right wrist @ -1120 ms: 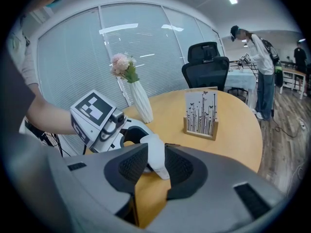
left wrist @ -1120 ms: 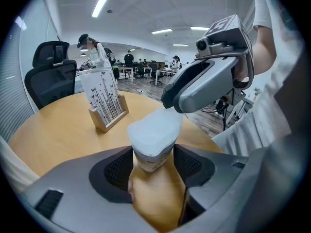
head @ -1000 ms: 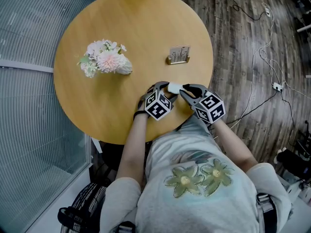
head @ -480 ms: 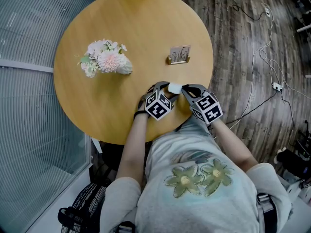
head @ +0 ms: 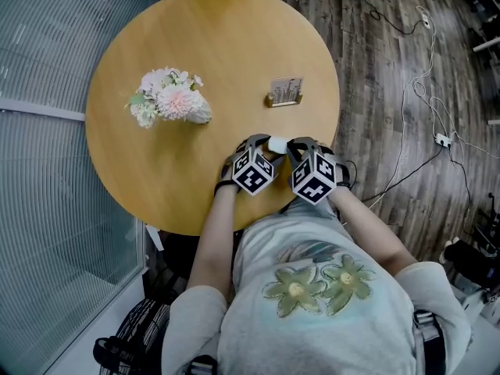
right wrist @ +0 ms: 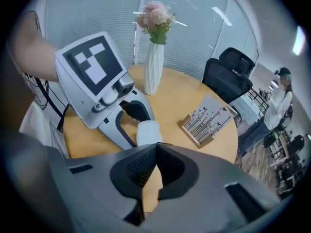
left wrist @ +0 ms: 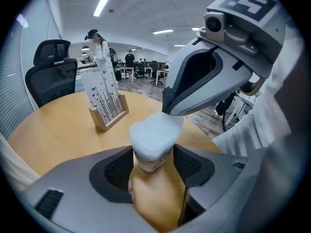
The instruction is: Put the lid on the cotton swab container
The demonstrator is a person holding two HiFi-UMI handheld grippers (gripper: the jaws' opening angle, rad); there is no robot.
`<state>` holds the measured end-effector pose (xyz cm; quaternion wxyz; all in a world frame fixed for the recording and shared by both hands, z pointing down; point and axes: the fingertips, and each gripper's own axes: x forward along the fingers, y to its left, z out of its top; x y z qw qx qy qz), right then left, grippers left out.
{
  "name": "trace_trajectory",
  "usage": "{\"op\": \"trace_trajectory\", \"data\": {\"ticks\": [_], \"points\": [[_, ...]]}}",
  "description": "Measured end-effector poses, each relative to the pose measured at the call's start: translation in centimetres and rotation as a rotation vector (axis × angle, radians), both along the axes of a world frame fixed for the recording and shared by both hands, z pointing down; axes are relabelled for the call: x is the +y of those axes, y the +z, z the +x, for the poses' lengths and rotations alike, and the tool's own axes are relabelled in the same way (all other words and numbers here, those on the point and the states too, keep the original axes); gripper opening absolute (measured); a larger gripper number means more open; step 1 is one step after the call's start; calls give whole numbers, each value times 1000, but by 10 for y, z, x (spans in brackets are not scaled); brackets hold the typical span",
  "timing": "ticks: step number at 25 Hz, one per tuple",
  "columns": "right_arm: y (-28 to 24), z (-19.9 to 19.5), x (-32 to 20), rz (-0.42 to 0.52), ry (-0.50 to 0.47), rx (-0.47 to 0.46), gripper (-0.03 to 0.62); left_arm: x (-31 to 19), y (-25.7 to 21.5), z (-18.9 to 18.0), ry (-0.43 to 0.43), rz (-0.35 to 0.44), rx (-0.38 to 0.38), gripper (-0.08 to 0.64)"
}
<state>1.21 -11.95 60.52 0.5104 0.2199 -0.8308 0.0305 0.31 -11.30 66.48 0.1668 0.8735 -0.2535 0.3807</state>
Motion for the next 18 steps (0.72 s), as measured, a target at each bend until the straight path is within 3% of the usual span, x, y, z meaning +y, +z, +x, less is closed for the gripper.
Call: {"op": "trace_trajectory", "data": {"ticks": [7,12,18], "points": [[1,0,-1,-57,17,-50,-2,0,0,0,-10,-2,-6,258],[-3,0,9,-44,-35,-108,-2,1,0,2,-11,-8,-17,259],[-1,-3,17,-87,-71,-72,-2,0,0,1,-21,-7,-24,259]]}}
